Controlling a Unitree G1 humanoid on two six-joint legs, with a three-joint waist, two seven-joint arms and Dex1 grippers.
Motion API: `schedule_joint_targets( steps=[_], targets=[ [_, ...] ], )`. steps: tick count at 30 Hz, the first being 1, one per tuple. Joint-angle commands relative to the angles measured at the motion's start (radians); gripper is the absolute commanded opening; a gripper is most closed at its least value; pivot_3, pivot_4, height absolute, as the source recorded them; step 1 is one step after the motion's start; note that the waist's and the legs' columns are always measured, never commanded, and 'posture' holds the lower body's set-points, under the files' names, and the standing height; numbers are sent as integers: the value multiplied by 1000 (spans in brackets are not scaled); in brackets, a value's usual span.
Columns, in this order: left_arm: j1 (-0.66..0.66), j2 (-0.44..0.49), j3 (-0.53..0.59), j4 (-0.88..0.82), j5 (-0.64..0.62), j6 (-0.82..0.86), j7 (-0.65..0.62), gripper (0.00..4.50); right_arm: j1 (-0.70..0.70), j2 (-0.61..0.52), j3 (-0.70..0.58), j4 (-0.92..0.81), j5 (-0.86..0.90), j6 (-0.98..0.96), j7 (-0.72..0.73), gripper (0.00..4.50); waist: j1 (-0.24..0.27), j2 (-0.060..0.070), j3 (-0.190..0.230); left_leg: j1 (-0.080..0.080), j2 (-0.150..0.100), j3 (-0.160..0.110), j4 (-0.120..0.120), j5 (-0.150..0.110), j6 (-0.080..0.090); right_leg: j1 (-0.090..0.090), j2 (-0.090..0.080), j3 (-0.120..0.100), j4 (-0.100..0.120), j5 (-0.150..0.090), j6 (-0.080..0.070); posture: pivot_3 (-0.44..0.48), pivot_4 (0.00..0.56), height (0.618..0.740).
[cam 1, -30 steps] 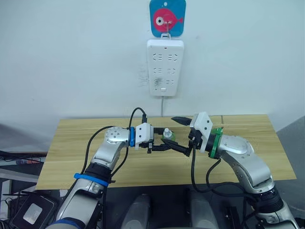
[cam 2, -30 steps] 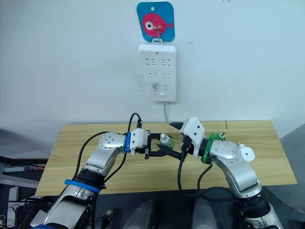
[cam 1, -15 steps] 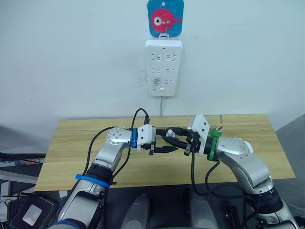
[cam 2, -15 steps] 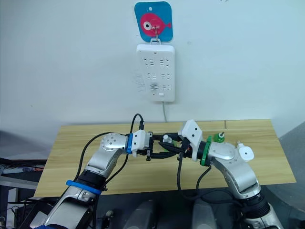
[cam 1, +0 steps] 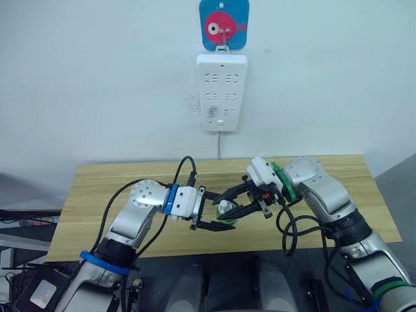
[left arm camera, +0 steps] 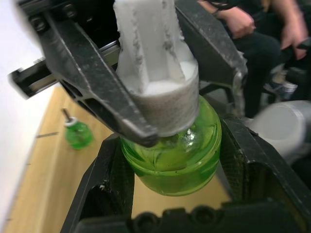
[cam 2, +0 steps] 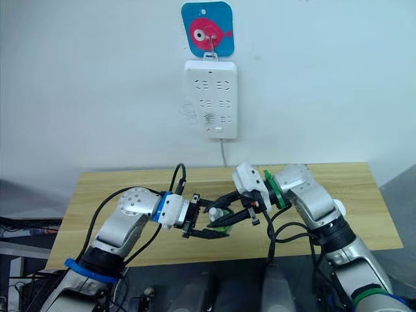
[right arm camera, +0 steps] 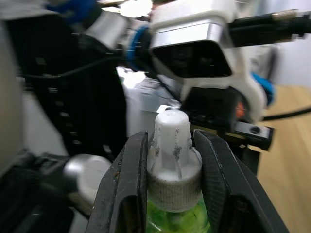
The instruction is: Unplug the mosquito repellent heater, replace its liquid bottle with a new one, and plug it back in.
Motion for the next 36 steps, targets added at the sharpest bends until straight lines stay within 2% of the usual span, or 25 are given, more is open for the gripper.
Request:
schedule_joint_targets(
  steps=[1, 4, 8, 9, 12, 15, 20, 24, 29, 33, 36],
  targets=[
    [11, -5, -43, -57, -32, -4, -45, 2248, -11, -17, -33, -17, 13, -14, 13, 1826, 7, 0, 0, 0, 0, 0, 1, 0, 0, 0, 0, 0, 0, 0, 0, 124, 241, 740],
    [-6, -11, -33, -23, -21, -14, -35, 2248, 24, -61, -50, -55, 24, 4, 20, 2837, 13, 0, 0, 0, 0, 0, 1, 0, 0, 0, 0, 0, 0, 0, 0, 110, 241, 740],
    [-52, -31, -14, 51, -8, -30, -10, 2248, 78, -164, -76, -50, -9, -74, 66, 4301, 20, 0, 0, 0, 0, 0, 1, 0, 0, 0, 0, 0, 0, 0, 0, 95, 240, 740],
    [-62, -34, -10, 67, -6, -36, -7, 2248, 87, -186, -87, -42, -14, -85, 68, 4436, 19, 0, 0, 0, 0, 1, 1, 0, 0, 0, 0, 0, 0, 0, 0, 92, 239, 740],
    [-92, -40, 7, 122, 1, -55, 4, 2248, 111, -239, -130, -36, -11, -79, 40, 4436, 18, 0, 0, 0, 0, 1, 1, 0, 0, 0, 0, 0, 0, 0, 0, 84, 238, 740],
    [-108, -40, 24, 174, 7, -73, 25, 2248, 145, -252, -193, -87, 6, -14, -68, 4436, 15, 0, 0, 0, 0, 2, 0, 0, 0, 0, 0, 0, 0, 0, 0, 79, 238, 740],
    [-108, -56, 40, 217, 24, -92, 74, 2248, 219, -192, -229, -258, -11, 88, -306, 4436, 15, 0, 0, 0, 0, 1, 0, 0, 0, -1, 0, 0, 0, 0, 0, 74, 240, 740],
    [-110, -65, 43, 221, 25, -82, 104, 2248, 273, -144, -181, -371, -54, 169, -457, 4436, 18, 0, 0, 0, 0, 1, 0, 0, 0, 0, 0, 1, 0, 0, 0, 76, 243, 740],
    [-103, -66, 31, 216, 28, -86, 107, 2248, 230, -12, -123, -361, -124, 190, -626, 4436, 12, 0, 0, 0, 0, 2, 1, 0, 0, -1, 0, 1, 1, 0, 0, 76, 241, 740],
    [-110, -73, 27, 221, 37, -96, 109, 2248, 187, 55, -83, -333, -147, 205, -670, 4436, 4, 0, 0, 0, 0, 1, 0, 0, 0, -1, 0, 1, 1, 0, 0, 79, 236, 740],
    [-112, -74, 28, 223, 41, -99, 109, 2248, 179, 55, -75, -298, -161, 182, -664, 4436, 6, 0, 0, 0, -1, 0, 0, 0, 0, 0, 0, 0, 0, 0, 0, 85, 232, 740]
  ],
)
